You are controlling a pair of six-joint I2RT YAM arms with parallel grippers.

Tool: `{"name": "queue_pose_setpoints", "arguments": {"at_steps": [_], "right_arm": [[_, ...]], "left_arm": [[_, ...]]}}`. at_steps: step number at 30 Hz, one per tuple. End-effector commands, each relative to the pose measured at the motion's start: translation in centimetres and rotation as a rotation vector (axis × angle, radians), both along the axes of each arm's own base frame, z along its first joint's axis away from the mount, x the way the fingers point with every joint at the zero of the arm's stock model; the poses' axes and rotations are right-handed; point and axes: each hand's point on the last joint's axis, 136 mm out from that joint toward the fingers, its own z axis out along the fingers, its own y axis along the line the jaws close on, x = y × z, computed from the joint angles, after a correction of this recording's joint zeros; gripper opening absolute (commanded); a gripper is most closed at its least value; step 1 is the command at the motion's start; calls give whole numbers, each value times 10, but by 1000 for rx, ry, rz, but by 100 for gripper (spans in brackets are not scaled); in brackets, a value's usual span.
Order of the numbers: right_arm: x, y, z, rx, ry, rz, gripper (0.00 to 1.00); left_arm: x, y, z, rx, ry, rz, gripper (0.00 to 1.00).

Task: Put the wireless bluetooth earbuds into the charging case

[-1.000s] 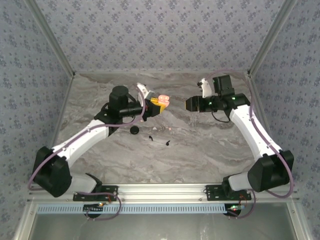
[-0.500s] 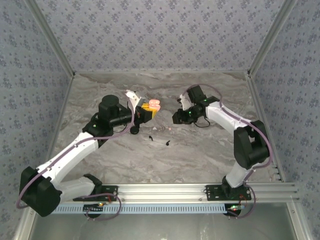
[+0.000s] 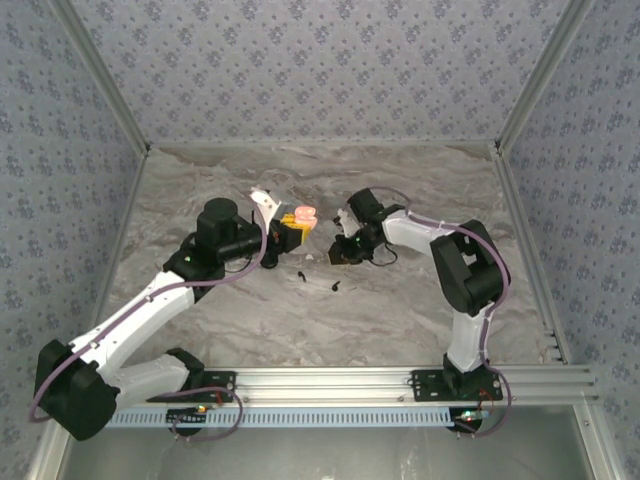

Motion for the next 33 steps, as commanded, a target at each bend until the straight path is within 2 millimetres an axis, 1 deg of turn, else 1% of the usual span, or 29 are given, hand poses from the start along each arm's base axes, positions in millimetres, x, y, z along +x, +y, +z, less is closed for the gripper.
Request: {"name": "queue_pose_setpoints", "arguments": {"at_steps": [1,9,14,18,22,27,33], "right_arm": [[1,2,-8,-24,8,-13,15],[7,-6,-23,-91,2,-55,14],[14,-8,-26,-113,-14,-81,13],[20,-17,-29,-164,-39,-108,13],[26,-20,-28,-195,-63,-124,12],[30,-16,-24,-192,-69,-111,12],[31,-22,-12,-224,-106,-98,14]], "left_arm": [[-3,1,12,-18,-36,3,20],[-2,2,8,-10,-38,9,20],[-2,2,8,-9,-41,8,19],[-2,2,6,-6,-38,11,20],[-2,3,6,-3,-38,14,20],[-1,3,5,2,-41,16,20],[-1,4,4,3,-41,19,19]]}}
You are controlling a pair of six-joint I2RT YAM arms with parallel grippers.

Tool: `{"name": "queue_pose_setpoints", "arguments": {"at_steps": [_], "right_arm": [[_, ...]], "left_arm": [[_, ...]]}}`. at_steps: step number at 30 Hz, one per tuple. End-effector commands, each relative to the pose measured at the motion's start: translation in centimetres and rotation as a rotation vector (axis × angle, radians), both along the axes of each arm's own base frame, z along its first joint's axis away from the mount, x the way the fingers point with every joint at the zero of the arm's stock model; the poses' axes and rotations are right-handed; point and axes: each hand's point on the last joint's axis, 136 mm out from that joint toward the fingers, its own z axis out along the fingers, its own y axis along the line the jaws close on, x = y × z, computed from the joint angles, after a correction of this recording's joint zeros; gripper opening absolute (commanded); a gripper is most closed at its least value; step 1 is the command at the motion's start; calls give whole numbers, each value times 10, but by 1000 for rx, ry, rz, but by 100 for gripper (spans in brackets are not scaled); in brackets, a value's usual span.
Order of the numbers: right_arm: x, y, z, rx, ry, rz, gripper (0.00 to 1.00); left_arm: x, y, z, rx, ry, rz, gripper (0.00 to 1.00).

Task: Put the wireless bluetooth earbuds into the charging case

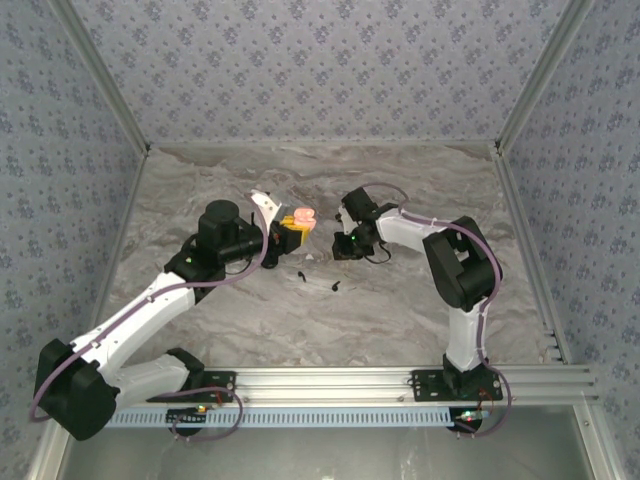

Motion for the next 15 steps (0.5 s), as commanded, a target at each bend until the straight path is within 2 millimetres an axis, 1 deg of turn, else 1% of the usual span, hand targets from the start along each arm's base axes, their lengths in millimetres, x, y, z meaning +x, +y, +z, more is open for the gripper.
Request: {"name": "queue_pose_setpoints", "arguments": {"at_steps": [1,6,8,11,12,15], "right_arm": [[0,-4,12,-37,-19,13,15],[0,2,33,7,-27,25,21],[1,4,38,19,-22,11,27],[3,4,39,15,-5,-30,35],[4,3,38,10,4,-47,36],[5,1,31,-11,46,-106,43]], "left_arm": [[-3,1,13,-14,-49,-1,20],[-4,2,15,-16,-57,-2,20],[-4,1,15,-18,-58,-4,20],[-4,1,15,-19,-59,-5,20],[-4,1,16,-20,-59,-5,19],[-4,1,15,-20,-58,-5,20]]}}
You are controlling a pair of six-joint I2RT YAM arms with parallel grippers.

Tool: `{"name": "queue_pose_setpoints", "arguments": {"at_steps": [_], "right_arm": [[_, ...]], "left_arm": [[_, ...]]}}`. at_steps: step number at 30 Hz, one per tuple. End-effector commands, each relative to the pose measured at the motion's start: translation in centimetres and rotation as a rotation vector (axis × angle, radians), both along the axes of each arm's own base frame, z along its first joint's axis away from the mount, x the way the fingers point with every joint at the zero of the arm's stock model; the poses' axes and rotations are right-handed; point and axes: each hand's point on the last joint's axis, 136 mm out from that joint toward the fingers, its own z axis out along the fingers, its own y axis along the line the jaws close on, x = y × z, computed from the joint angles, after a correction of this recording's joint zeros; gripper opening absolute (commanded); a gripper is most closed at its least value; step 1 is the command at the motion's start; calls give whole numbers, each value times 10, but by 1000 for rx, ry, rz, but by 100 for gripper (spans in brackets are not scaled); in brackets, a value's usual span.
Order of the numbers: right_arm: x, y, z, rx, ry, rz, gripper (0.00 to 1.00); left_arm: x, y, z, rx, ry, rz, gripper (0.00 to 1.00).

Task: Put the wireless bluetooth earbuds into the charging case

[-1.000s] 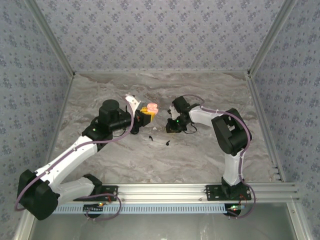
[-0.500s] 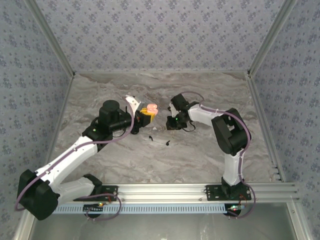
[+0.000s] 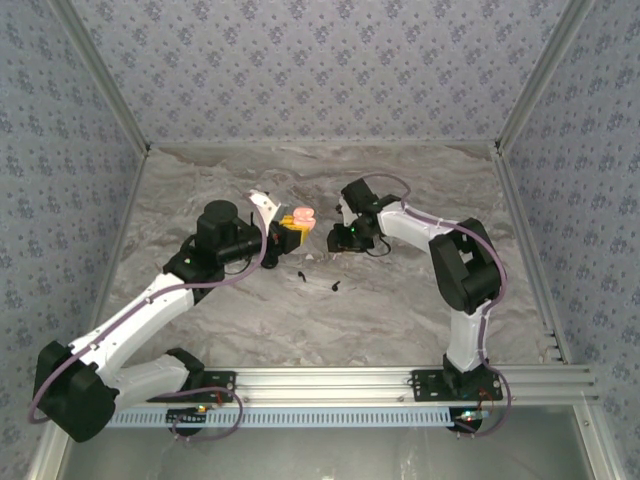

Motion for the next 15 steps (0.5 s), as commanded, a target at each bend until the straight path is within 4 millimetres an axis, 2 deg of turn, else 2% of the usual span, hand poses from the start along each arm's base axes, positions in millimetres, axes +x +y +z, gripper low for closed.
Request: {"name": "queue_pose_setpoints", "arguments": {"at_steps": [1,7,15], "right_arm": [[-3,-2,0,-34,57,-73,44],[-8,-4,-11,-108,86,-108,53],[-7,-4,-22,-148,106,-129,51]], "left_arm": [[-3,0,12,-17,-46,-6,19],[-3,0,13,-18,-46,-7,20],[-3,0,13,-18,-47,-8,19]]}}
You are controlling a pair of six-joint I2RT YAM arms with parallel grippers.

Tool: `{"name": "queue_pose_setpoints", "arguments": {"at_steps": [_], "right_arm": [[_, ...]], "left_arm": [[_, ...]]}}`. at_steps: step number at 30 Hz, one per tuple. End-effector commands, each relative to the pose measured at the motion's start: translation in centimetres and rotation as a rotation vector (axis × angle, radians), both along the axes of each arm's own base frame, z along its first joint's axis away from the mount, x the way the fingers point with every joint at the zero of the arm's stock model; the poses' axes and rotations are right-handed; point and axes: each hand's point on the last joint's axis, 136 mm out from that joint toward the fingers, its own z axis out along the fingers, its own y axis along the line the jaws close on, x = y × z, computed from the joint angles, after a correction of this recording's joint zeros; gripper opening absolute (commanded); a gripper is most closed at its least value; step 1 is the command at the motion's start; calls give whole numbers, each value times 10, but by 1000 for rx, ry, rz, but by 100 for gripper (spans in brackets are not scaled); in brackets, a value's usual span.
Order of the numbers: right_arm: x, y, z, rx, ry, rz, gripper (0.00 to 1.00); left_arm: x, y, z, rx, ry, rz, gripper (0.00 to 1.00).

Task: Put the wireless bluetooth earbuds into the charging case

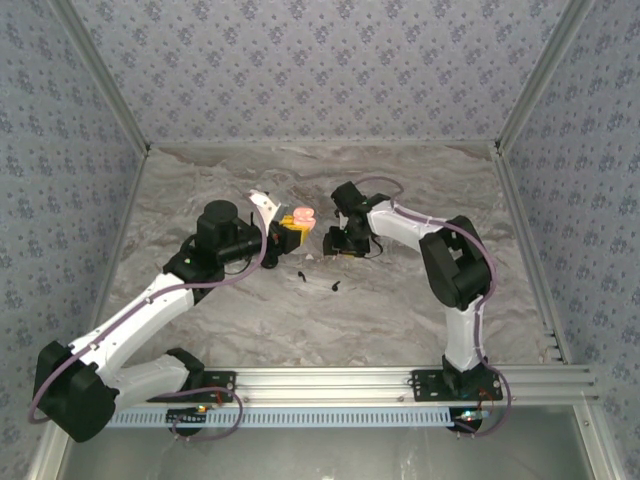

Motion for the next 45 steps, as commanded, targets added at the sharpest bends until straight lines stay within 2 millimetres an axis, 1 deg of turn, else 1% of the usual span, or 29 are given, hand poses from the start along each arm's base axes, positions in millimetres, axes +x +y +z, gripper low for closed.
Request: {"name": "queue_pose_setpoints", "arguments": {"at_steps": [1,4,7,16,26,32,45], "right_arm": [[0,-3,-6,-44,26,-32,50],[1,-1,-10,-48,34,-25,48],[3,1,-13,-49,41,-18,43],[6,11,-15,-40,47,25,41],[7,3,-19,-113,40,68,39],[7,4,-22,-143,39,86,38],[10,4,-31,-207,28,88,26]], "left_arm": [[-3,0,13,-19,-47,-7,19],[-4,0,12,-17,-46,-7,20],[-4,0,12,-18,-42,-7,19],[-4,1,11,-17,-41,-3,19],[-4,2,9,-18,-36,4,19],[-4,4,11,-24,-41,11,20],[-6,5,9,-28,-32,16,19]]}}
